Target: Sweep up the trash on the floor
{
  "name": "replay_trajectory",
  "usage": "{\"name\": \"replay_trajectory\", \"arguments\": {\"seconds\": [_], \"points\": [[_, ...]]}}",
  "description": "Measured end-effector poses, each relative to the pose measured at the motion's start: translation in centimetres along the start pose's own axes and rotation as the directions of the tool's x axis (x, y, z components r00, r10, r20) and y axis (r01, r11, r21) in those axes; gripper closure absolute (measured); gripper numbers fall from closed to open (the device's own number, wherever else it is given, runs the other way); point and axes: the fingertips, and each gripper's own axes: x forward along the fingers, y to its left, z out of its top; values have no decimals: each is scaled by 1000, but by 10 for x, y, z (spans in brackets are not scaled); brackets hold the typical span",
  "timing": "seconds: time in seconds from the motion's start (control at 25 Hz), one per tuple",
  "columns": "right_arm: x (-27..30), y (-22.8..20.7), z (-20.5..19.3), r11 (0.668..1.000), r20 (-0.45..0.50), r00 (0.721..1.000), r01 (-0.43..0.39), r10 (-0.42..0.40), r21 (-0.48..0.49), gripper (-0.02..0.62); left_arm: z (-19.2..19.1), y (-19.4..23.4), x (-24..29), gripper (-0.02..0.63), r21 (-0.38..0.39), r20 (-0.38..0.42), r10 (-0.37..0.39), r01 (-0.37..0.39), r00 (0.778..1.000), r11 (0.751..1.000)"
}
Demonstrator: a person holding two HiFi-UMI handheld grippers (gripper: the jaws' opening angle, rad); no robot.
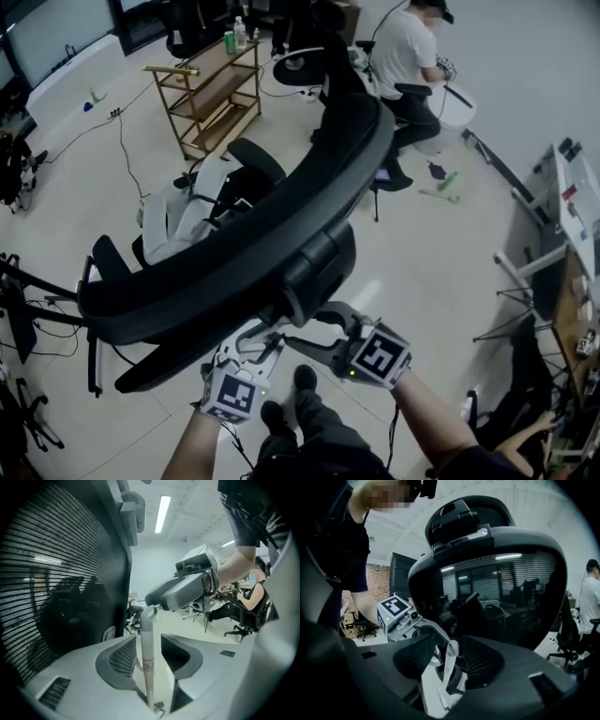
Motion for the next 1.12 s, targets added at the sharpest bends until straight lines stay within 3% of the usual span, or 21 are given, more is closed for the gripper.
{"name": "replay_trajectory", "arguments": {"seconds": [0.24,0.4,0.56,0.84,1.12], "points": [[17,1,-9,1000,10,1000,-8,8,0,383,-2,-2,14,439,22,14,-20,20,1000,1000],[22,1,-13,999,19,1000,5,-5,-39,440,2,-2,18,513,-6,69,-2,3,998,1000],[20,3,-14,997,30,999,32,-30,-74,494,0,-8,14,515,-19,89,-3,5,996,1000],[16,34,-10,999,38,999,30,-29,-19,503,-3,-24,-12,517,7,82,-19,19,996,1000],[15,89,15,997,61,995,74,-74,-5,509,3,-42,-67,517,-24,115,-20,23,993,999]]}}
